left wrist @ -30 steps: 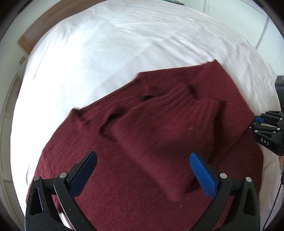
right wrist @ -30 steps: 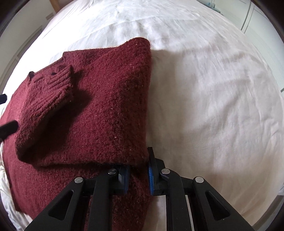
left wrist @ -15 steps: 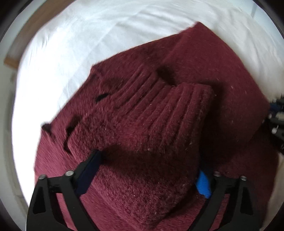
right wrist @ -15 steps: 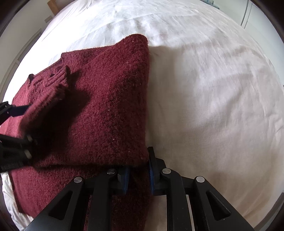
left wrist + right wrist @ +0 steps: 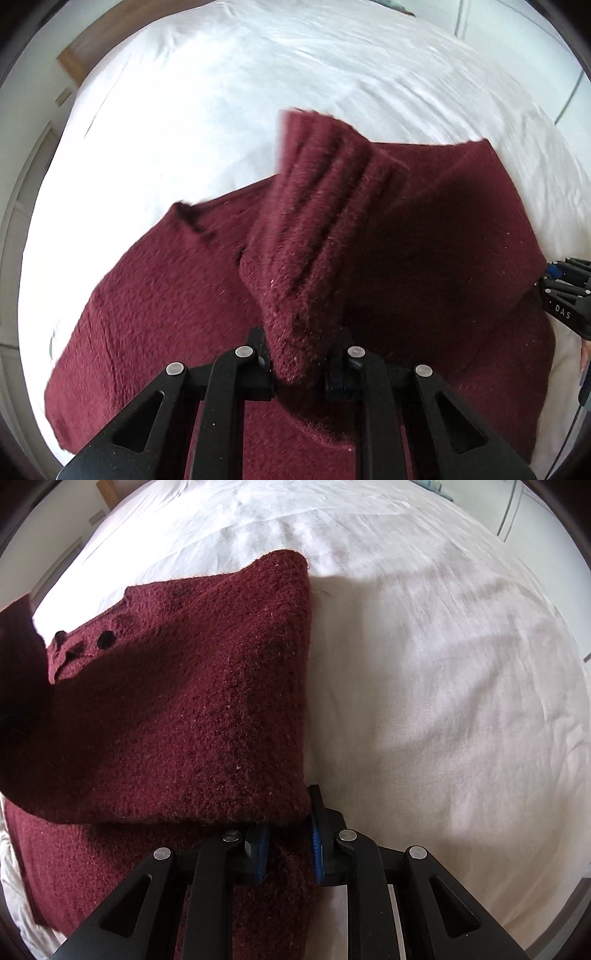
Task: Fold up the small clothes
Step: 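Grasp the sweater side edge with the right gripper and fold it inward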
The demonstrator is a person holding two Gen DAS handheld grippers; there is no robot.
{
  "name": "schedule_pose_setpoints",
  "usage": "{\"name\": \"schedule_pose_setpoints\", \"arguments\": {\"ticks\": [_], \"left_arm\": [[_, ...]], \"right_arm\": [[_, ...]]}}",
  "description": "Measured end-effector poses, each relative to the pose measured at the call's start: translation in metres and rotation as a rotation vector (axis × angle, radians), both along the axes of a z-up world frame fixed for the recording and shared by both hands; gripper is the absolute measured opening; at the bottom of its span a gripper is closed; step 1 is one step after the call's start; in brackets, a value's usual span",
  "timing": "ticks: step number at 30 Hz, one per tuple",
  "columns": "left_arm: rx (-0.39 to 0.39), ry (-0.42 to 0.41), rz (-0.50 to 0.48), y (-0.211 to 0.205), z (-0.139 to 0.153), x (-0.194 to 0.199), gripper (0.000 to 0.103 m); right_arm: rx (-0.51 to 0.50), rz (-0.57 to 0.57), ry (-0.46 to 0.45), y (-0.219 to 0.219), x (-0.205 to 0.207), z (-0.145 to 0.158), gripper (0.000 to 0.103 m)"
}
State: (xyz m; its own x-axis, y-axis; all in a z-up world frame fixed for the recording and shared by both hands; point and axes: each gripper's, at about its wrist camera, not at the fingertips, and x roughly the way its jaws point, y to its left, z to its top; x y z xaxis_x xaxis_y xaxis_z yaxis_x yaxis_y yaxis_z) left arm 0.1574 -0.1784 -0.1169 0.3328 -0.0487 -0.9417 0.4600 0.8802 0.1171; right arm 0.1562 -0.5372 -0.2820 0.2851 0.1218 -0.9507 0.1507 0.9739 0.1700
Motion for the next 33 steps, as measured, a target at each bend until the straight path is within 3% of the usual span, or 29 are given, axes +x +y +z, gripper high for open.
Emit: {"name": "schedule_pose_setpoints", "arguments": {"ticks": [13, 17, 24, 25, 27, 33], "left_arm": [[-0.125, 0.154, 0.198, 0.081, -0.055, -0.020, 0.019], [-0.144, 0.166, 0.232, 0.106, -0.059, -0.019, 0.033], [-0.180, 0.216, 0.302, 0.142, -0.071, -0.008, 0.035], [-0.182, 0.223, 0.310, 0.149, -0.072, -0.008, 0.038], [-0.178, 0.239, 0.329, 0.151, -0.068, -0.007, 0.058], [-0.190, 0.241, 0.369, 0.190, -0.065, -0.003, 0.080]], "right_arm": [[-0.023, -0.017, 0.015, 0.008, 0.010, -0.009, 0.018], [-0.022, -0.020, 0.020, 0.009, 0.006, -0.003, 0.018], [-0.017, -0.028, 0.021, 0.009, 0.007, 0.002, 0.018], [-0.017, -0.030, 0.022, 0.008, 0.007, 0.002, 0.018], [-0.019, -0.029, 0.020, 0.008, 0.006, 0.003, 0.018], [-0.045, -0.009, 0.023, 0.012, 0.004, 0.013, 0.018]]}}
